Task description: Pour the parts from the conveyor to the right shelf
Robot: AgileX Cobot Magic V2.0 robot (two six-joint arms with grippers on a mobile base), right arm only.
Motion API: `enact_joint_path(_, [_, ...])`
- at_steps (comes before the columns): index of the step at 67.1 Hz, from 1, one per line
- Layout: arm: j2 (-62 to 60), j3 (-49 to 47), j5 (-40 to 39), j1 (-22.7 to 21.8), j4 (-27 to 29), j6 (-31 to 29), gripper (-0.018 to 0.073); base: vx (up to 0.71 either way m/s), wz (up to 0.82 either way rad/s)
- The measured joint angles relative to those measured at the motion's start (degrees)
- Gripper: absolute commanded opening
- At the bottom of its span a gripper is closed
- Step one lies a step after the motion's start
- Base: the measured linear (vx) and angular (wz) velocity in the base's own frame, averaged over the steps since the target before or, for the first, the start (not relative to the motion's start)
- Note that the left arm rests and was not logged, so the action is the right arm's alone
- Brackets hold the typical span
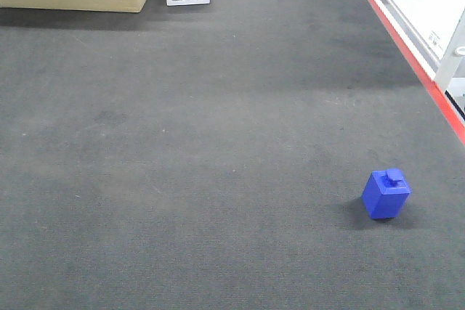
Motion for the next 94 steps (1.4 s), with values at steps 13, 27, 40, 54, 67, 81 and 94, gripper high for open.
enact_joint_path(13, [0.0, -0.7, -16.0, 0.0, 0.0, -0.1, -0.0008, 0.0, 0.0])
enact_joint_path(27, [0.1, -15.3, -17.9, 0.0, 0.1, -1.7, -0.0006, 0.0, 0.0])
enact_joint_path(40, [8.7, -33.7, -9.3, 0.0, 0.1, -2.7, -0.0003, 0.0, 0.0])
enact_joint_path(54, [25.5, -48.4, 15.8, 0.0, 0.1, -2.7, 0.0052, 0.0, 0.0])
enact_joint_path(67, [40.2, -51.5, 33.0, 0.0, 2.7, -2.5, 0.0302, 0.0, 0.0])
enact_joint_path(81, [50.1, -51.5, 41.1, 0.0, 5.4, -2.5, 0.0637, 0.0, 0.0])
enact_joint_path(94, [55.8, -51.5, 41.1, 0.0, 5.4, -3.2, 0.0699, 0.0, 0.0])
